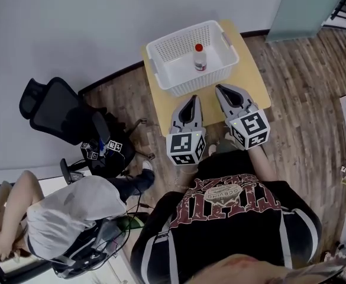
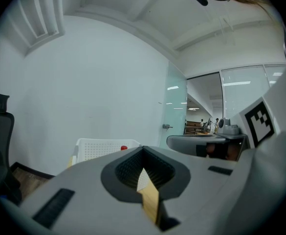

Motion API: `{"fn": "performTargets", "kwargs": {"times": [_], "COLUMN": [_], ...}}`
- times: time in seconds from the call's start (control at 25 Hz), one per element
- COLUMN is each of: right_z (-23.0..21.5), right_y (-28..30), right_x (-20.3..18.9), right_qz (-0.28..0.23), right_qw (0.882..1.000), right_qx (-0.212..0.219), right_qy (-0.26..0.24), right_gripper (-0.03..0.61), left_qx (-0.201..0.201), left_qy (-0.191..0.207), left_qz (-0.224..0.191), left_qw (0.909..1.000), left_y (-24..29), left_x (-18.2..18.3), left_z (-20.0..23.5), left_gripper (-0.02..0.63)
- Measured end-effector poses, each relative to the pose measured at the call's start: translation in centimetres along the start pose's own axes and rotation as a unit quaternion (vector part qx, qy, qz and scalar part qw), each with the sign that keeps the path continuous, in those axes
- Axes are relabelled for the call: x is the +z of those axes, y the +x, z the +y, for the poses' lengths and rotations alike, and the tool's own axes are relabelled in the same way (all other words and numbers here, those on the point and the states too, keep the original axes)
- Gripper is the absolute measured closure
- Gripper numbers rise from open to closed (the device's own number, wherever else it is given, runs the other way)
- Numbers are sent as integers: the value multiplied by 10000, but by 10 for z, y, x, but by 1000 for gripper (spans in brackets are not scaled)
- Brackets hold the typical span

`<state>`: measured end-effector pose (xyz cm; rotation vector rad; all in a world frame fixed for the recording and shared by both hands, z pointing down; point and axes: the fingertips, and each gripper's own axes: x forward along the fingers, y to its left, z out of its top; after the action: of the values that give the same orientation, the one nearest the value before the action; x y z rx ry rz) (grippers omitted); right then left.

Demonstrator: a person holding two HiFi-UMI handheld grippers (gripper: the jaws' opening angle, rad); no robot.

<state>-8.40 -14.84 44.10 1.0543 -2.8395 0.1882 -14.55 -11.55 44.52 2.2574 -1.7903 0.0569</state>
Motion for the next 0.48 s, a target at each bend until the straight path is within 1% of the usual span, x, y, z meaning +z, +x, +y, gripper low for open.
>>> {"fn": "performTargets", "kwargs": {"times": [0.24, 0.48], "right_z": [-5, -8], "right_y": [12, 31], "right_x": [5, 8], "right_qz": [28, 72], "right_qw": [9999, 9991], "right_qx": [156, 404], "right_qy": [3, -60], "right_gripper": [561, 561], "left_qx": [115, 290], "left_qy": [-4, -36], "left_qz": [58, 70], "left_qw": [9999, 9995], "left_y": [8, 20], "left_x": [3, 7], "left_z": [6, 15], "left_gripper": [581, 581]}}
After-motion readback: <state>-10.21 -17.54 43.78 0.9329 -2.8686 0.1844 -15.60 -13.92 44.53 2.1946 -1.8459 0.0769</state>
